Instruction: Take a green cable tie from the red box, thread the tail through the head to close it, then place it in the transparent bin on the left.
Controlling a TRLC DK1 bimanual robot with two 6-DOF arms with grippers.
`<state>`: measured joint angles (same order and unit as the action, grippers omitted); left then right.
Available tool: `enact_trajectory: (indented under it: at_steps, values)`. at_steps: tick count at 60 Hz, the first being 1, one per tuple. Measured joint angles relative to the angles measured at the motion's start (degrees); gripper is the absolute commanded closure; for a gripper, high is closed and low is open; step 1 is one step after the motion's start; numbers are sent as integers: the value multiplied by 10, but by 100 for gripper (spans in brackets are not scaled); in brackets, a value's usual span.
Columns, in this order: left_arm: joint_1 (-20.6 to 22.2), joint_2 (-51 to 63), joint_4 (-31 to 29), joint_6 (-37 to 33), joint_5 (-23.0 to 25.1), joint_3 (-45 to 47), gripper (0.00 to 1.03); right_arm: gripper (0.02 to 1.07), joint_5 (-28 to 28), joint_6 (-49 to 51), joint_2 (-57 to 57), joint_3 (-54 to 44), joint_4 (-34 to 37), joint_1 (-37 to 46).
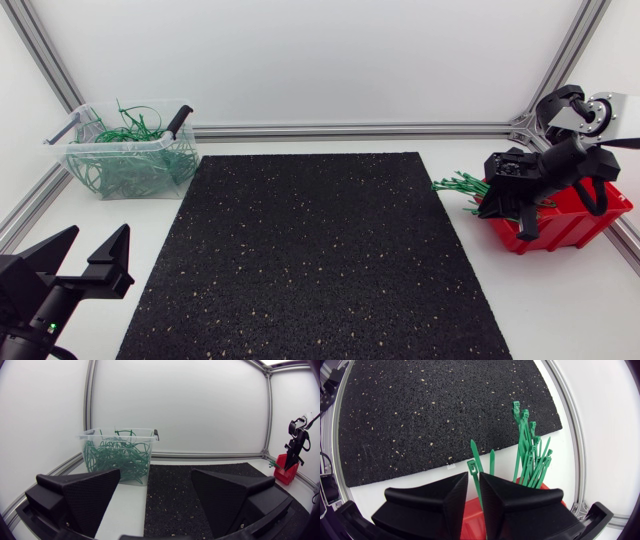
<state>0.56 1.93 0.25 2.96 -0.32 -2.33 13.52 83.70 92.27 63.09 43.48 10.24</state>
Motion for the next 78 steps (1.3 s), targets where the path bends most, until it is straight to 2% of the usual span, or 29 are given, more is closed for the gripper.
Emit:
enact_trajectory:
  at_steps: [20, 32, 72, 78]
  values:
    - [0, 0, 0, 0, 0, 0, 4, 83, 0, 3, 0, -3, -4, 4]
    - [0, 0, 0, 0, 0, 0, 4, 101, -15, 4, 0, -25, -41, 4]
    - [0, 0, 0, 0, 0, 0, 4, 101, -13, 4, -70, -32, -25, 4]
    - [0, 0, 0, 0, 0, 0, 4, 101, 3, 4, -80, -30, -16, 8]
